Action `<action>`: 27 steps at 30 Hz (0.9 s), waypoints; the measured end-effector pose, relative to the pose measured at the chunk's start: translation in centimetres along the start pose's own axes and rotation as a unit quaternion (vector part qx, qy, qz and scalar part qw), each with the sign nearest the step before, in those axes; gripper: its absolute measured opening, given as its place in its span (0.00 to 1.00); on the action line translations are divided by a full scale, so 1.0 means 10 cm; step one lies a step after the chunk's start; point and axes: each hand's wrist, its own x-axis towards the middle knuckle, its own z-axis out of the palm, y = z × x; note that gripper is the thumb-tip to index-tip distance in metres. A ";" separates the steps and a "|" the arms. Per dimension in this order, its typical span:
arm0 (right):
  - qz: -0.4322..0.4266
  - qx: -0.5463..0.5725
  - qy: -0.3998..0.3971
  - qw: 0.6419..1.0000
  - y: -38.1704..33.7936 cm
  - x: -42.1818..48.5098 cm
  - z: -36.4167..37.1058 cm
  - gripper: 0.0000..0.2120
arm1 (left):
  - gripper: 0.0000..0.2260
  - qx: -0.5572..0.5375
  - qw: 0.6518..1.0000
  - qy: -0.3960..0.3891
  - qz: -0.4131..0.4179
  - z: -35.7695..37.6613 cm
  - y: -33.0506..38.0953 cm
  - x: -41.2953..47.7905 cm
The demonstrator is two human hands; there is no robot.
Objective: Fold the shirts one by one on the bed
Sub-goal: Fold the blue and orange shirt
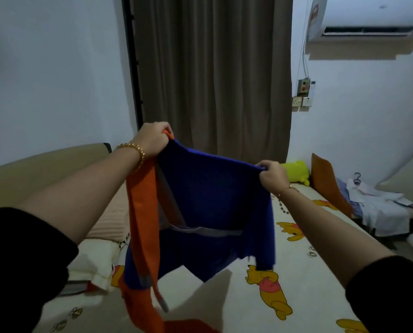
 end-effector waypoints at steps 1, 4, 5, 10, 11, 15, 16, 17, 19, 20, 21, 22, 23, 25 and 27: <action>-0.009 0.019 0.020 1.000 -0.03 0.03 -0.06 0.19 | 0.13 0.010 1.000 -0.021 0.002 0.03 -0.08 -0.04; -0.035 0.052 0.007 0.998 -0.16 0.09 -0.24 0.18 | 0.14 0.049 0.996 -0.067 0.025 0.11 -0.23 -0.11; -0.047 0.055 -0.007 0.997 -0.20 0.10 -0.29 0.16 | 0.14 0.047 0.996 -0.073 0.026 0.13 -0.25 -0.13; -0.152 -0.020 -0.071 0.986 -0.30 0.20 -0.57 0.07 | 0.14 -0.070 0.995 -0.055 -0.053 0.17 -0.22 -0.14; -0.162 -0.043 -0.095 0.981 -0.31 0.23 -0.62 0.07 | 0.14 -0.089 0.991 -0.063 -0.073 0.16 -0.19 -0.13; -0.198 -0.175 -0.130 0.956 -0.25 0.33 -0.78 0.21 | 0.14 -0.089 0.981 -0.139 -0.103 0.12 -0.16 -0.13; -0.205 -0.209 -0.125 0.948 -0.25 0.34 -0.80 0.23 | 0.14 -0.069 0.980 -0.161 -0.096 0.12 -0.15 -0.15; -0.209 -0.234 -0.116 0.943 -0.24 0.34 -0.82 0.22 | 0.14 -0.043 0.979 -0.181 -0.089 0.12 -0.14 -0.17; -0.204 -0.247 -0.082 0.944 -0.26 0.33 -0.83 0.15 | 0.14 -0.006 0.974 -0.209 -0.084 0.13 -0.09 -0.21; -0.197 -0.241 -0.056 0.949 -0.28 0.32 -0.83 0.09 | 0.13 -0.004 0.972 -0.218 -0.090 0.15 -0.06 -0.23; -0.185 -0.238 -0.032 0.953 -0.29 0.31 -0.83 0.04 | 0.12 -0.025 0.968 -0.225 -0.108 0.17 -0.03 -0.24; -0.171 -0.237 -0.014 0.956 -0.31 0.30 -0.82 0.04 | 0.10 -0.081 0.959 -0.228 -0.146 0.19 -0.01 -0.25; -0.153 -0.237 -0.005 0.959 -0.32 0.29 -0.82 0.08 | 0.07 -0.150 0.945 -0.226 -0.184 0.20 0.03 -0.27; -0.129 -0.223 -0.007 0.966 -0.33 0.28 -0.82 0.11 | 0.06 -0.250 0.925 -0.213 -0.189 0.23 0.08 -0.28; -0.112 -0.191 -0.025 0.975 -0.36 0.25 -0.83 0.10 | 0.11 -0.197 0.947 -0.222 -0.120 0.23 0.13 -0.25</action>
